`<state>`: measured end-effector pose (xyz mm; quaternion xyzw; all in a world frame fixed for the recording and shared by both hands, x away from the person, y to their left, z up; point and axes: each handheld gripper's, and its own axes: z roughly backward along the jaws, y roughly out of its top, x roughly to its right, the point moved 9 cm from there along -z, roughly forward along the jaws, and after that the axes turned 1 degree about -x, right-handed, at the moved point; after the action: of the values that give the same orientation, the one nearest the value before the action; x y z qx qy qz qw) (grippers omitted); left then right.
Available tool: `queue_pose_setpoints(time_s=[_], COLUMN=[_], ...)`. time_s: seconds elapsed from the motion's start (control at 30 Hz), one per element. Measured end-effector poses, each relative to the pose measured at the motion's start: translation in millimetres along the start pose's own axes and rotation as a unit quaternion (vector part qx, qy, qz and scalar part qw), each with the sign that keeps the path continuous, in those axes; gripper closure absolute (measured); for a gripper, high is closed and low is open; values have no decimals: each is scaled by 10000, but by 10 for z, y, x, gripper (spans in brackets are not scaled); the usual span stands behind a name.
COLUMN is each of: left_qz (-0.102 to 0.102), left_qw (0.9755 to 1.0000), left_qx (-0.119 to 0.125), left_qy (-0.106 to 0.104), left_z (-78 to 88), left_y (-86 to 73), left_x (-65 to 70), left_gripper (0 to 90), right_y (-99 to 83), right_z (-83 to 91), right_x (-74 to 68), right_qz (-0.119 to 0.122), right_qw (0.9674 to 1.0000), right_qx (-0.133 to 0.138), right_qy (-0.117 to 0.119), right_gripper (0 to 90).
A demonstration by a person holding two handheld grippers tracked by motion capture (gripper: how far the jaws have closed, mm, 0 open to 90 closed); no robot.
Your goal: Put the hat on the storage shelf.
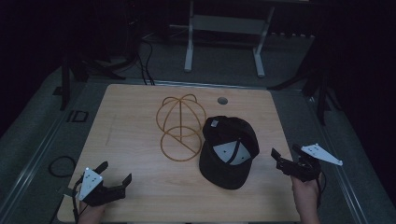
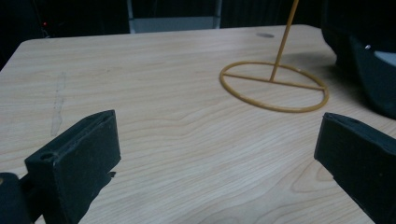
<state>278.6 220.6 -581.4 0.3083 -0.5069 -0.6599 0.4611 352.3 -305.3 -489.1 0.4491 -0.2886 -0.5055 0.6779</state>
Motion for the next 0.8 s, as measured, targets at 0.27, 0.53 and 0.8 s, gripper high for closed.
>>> queue_pose_setpoints(time_s=[0.27, 0.53, 0.8], left_qz=[4, -183, -272], left_qw=[9997, 9975, 9971], left_qx=[-152, -605, -615], left_qy=[-211, -304, -344], left_z=[-22, -63, -53], left_y=[-31, -114, -110], left_x=[63, 132, 153], left_gripper=[8, 8, 8], right_y=[436, 655, 472], right_z=[60, -145, -533], right_x=[-354, -678, -799], right_qz=[399, 749, 1029], right_qw=[9977, 9947, 9917], right_qx=[393, 265, -457], right_qy=[373, 650, 620], right_gripper=[121, 122, 198])
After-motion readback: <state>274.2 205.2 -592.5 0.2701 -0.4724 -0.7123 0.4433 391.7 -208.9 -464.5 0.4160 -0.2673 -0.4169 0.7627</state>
